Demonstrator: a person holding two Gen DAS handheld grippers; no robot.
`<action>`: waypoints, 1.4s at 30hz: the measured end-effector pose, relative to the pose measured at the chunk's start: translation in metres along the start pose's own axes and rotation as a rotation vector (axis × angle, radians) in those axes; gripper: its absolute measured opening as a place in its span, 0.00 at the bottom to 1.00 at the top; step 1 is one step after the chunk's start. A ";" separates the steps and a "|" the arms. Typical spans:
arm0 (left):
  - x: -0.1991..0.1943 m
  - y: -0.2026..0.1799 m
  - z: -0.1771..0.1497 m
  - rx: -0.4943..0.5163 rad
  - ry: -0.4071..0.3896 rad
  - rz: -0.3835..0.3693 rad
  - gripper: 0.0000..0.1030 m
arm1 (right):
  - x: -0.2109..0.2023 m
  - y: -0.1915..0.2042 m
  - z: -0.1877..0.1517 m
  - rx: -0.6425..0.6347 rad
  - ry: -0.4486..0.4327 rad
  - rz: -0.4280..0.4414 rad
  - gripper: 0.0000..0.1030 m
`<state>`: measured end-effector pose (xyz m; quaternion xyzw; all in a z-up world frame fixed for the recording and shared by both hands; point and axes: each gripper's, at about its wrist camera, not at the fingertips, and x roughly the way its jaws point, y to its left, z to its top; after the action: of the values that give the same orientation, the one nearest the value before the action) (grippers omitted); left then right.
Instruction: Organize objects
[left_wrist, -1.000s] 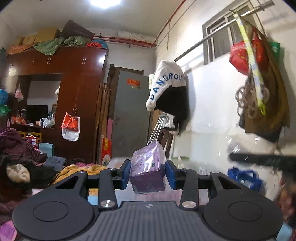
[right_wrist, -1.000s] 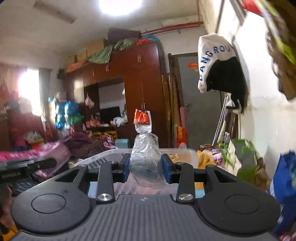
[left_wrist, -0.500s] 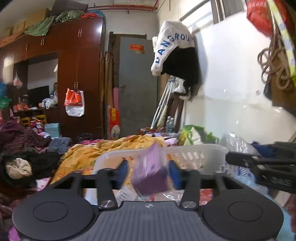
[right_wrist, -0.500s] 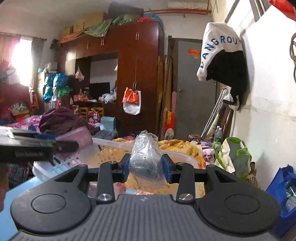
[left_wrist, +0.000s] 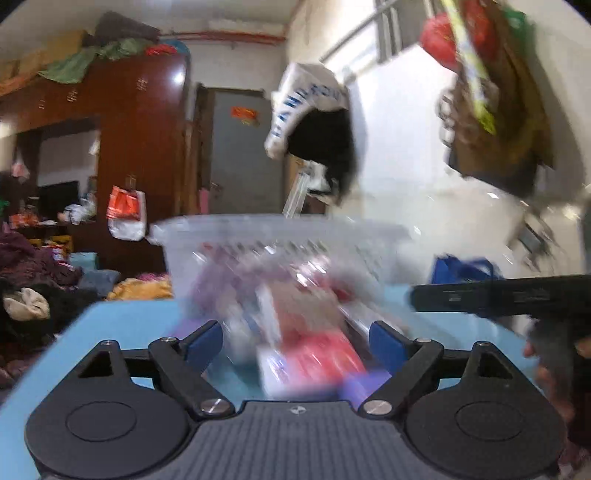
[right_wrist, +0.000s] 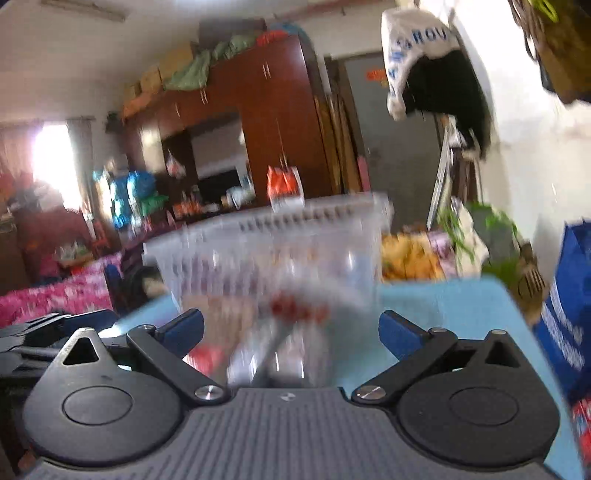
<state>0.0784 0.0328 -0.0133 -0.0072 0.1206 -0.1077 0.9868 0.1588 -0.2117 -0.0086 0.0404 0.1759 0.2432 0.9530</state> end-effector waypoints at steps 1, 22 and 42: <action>-0.002 -0.002 -0.002 0.000 0.013 -0.010 0.87 | 0.001 0.001 -0.001 -0.010 0.007 -0.008 1.00; -0.017 -0.007 -0.022 0.042 0.014 -0.031 0.85 | 0.032 0.026 -0.011 -0.162 0.194 -0.040 0.67; -0.008 -0.035 -0.032 0.128 0.067 -0.069 0.85 | 0.019 0.013 -0.010 -0.127 0.183 0.012 0.52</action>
<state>0.0561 0.0011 -0.0412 0.0555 0.1461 -0.1494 0.9763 0.1649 -0.1910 -0.0218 -0.0413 0.2462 0.2622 0.9322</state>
